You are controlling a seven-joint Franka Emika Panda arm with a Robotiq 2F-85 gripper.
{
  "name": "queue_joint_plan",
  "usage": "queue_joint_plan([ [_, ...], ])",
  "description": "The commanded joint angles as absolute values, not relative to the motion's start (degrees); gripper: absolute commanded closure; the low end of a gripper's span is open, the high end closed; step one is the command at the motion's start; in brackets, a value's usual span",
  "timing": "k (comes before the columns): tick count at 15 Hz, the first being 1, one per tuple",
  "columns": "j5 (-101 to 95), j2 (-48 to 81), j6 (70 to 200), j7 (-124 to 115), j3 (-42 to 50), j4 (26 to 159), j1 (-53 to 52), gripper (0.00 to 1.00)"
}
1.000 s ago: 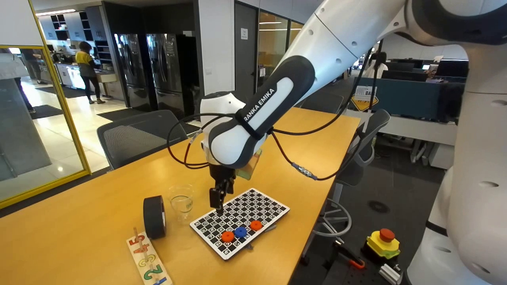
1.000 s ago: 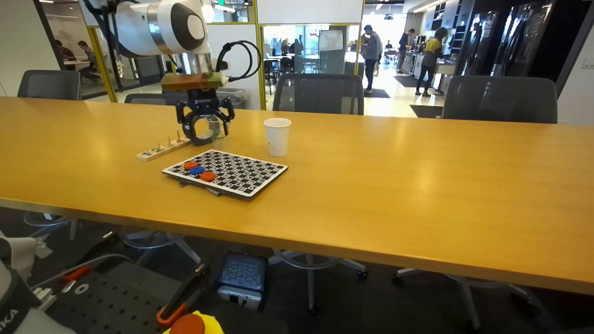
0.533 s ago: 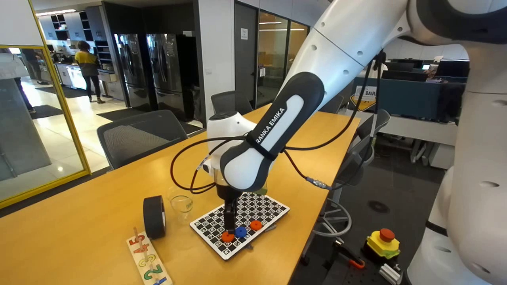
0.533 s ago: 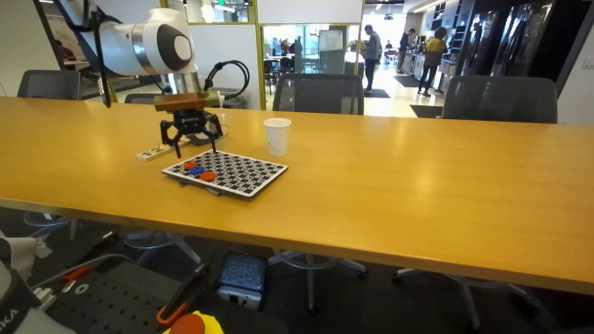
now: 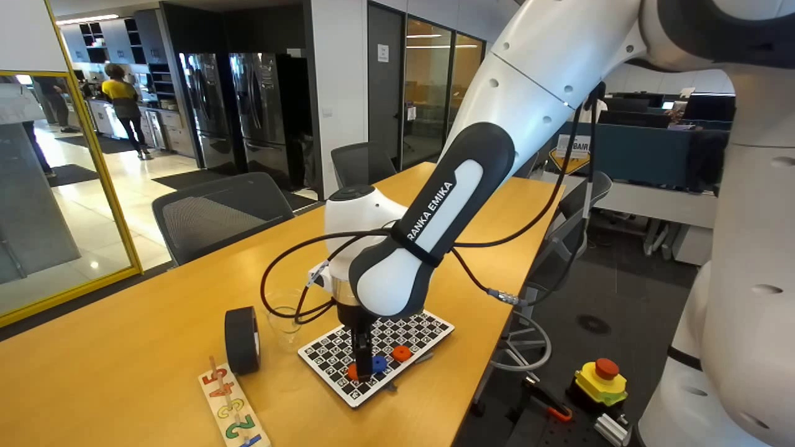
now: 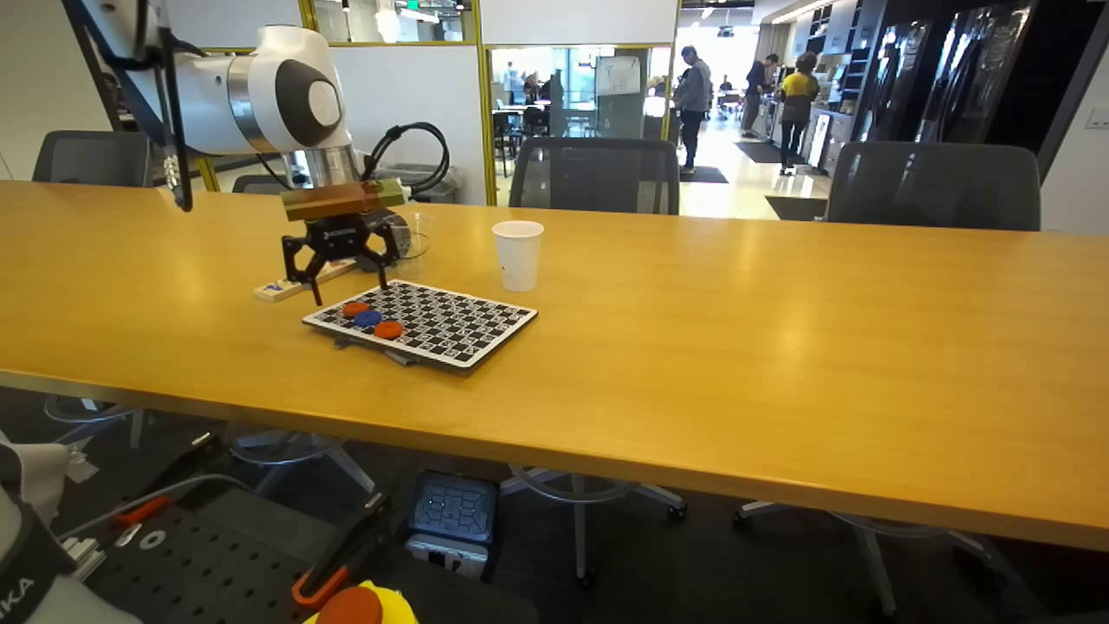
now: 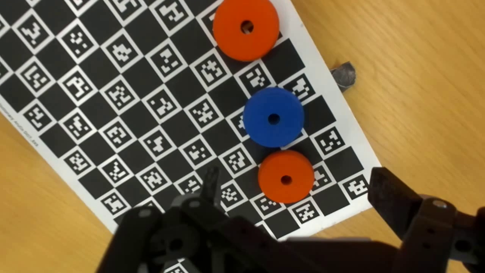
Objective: Pick up the blue and orange objects and put them in the cups
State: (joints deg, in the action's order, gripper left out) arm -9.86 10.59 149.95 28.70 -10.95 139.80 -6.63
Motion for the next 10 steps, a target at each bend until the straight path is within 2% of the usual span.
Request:
queue_joint_plan([
  [1, -8.96, 11.11, 152.47, 32.34, -11.83, 140.34, -5.88, 0.00],
  [10, -8.19, 13.43, 153.78, 35.64, -12.22, 139.49, -4.98, 0.00],
])
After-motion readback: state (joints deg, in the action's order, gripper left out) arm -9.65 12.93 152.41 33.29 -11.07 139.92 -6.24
